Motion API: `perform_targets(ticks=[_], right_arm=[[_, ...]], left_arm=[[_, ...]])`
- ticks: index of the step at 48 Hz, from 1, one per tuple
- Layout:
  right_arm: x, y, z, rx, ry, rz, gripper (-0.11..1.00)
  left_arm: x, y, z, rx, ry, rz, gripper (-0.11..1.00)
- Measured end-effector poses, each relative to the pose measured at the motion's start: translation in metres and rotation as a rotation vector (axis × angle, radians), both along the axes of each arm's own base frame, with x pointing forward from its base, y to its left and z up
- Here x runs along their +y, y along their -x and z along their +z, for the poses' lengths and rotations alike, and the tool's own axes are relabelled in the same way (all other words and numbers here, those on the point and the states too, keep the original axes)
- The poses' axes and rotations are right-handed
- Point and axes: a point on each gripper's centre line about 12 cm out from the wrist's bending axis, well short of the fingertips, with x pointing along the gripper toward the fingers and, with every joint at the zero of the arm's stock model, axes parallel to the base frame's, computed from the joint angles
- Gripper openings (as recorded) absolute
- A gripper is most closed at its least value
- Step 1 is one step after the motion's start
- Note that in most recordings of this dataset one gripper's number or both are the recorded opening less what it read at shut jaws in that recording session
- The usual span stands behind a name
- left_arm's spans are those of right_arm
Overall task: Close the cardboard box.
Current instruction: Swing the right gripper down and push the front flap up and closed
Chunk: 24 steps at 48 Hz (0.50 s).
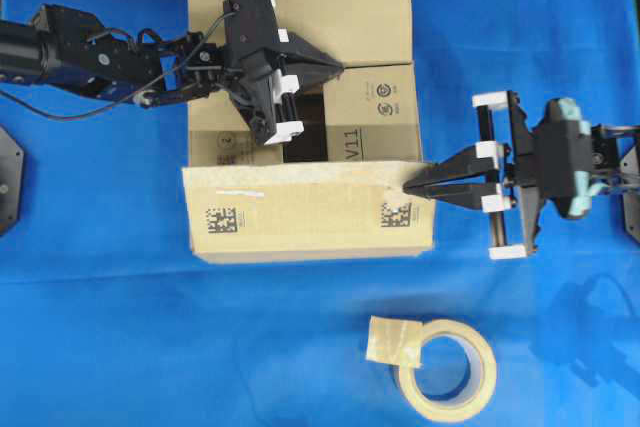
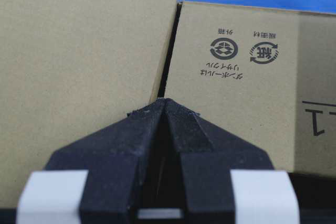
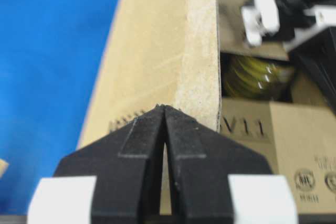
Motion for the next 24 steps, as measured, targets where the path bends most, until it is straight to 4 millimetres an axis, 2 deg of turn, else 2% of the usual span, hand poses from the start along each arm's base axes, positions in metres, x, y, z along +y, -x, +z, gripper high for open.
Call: perform_targets(ticks=[15,24], right_arm=[[-0.006,-0.008,-0.035,0.125,-0.016,-0.032,0.0],[-0.006,-0.01,-0.042,0.148,-0.025,-0.04,0.0]], left_arm=[[-0.002,0.0,0.0,0.0,0.001,-0.003,0.0],[-0.002,-0.001,0.0,-0.002,0.002,-0.003,0.0]])
